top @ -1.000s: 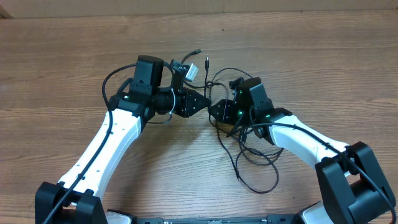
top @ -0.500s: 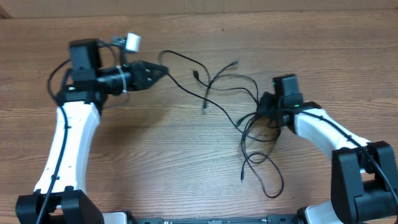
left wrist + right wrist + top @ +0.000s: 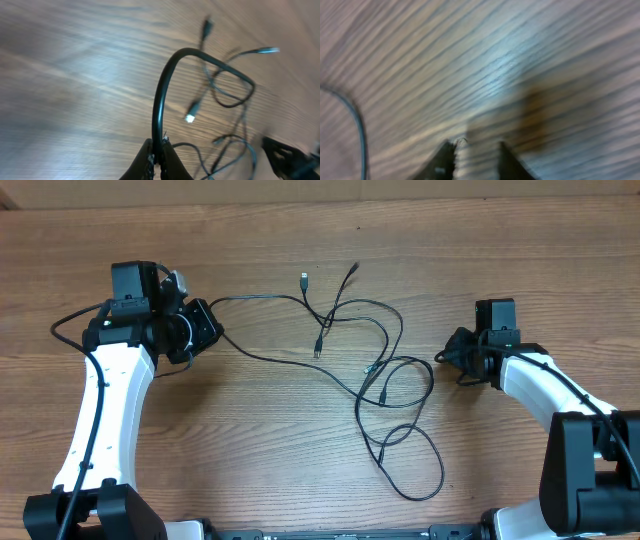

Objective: Untangle cables

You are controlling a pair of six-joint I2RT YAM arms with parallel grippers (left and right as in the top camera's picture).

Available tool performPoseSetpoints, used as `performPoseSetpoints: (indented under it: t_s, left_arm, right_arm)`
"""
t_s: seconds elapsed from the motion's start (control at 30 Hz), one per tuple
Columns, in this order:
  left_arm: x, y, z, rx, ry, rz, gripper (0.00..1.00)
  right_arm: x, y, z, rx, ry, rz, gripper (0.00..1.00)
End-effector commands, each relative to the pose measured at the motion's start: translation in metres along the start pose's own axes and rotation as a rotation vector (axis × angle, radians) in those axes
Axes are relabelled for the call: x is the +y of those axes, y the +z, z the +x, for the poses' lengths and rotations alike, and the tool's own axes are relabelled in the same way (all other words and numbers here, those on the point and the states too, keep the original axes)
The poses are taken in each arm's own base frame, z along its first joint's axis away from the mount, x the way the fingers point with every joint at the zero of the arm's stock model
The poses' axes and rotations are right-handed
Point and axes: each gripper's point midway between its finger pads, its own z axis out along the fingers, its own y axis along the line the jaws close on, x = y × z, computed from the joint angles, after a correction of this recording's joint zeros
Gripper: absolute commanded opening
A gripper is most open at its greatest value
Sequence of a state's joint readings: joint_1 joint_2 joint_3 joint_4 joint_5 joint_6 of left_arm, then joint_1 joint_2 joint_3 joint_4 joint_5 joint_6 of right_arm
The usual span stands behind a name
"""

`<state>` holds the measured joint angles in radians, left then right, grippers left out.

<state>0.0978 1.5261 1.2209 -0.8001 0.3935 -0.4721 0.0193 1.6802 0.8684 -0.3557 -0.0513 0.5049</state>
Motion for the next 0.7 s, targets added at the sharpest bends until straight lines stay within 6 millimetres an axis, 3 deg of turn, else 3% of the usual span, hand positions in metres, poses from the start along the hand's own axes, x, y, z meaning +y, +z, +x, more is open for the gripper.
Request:
performPoseSetpoints:
  t_s: [0.0,0.1,0.2,0.23,0.4,0.67]
  left_arm:
    - [0.009,-0.002,-0.006,-0.041,-0.014,-0.088,0.07]
    - [0.003,0.003,0.003,-0.019,0.005,-0.084,0.28]
    - [-0.01,0.007,0.013,0.014,0.027,-0.046,0.92]
    - [-0.015,0.008,0.016,0.027,0.033,-0.028,1.0]
    - [-0.04,0.012,0.04,0.115,0.003,0.048,1.0]
    - [-0.059,0.033,0.084,0.19,-0.178,-0.042,1.0]
  right_arm:
    - [0.044,-0.012,0.011,0.094,-0.021,-0.235,0.44]
    - [0.079,-0.027,0.024,0.176,-0.066,-0.446,0.6]
    - [0.092,-0.036,0.031,0.208,-0.134,-0.542,0.68]
    - [0.093,-0.036,0.033,0.213,-0.142,-0.549,0.69]
    - [0.089,-0.039,0.035,0.224,-0.139,-0.538,0.7]
    - [0.091,-0.061,0.034,0.188,-0.211,-0.553,0.72]
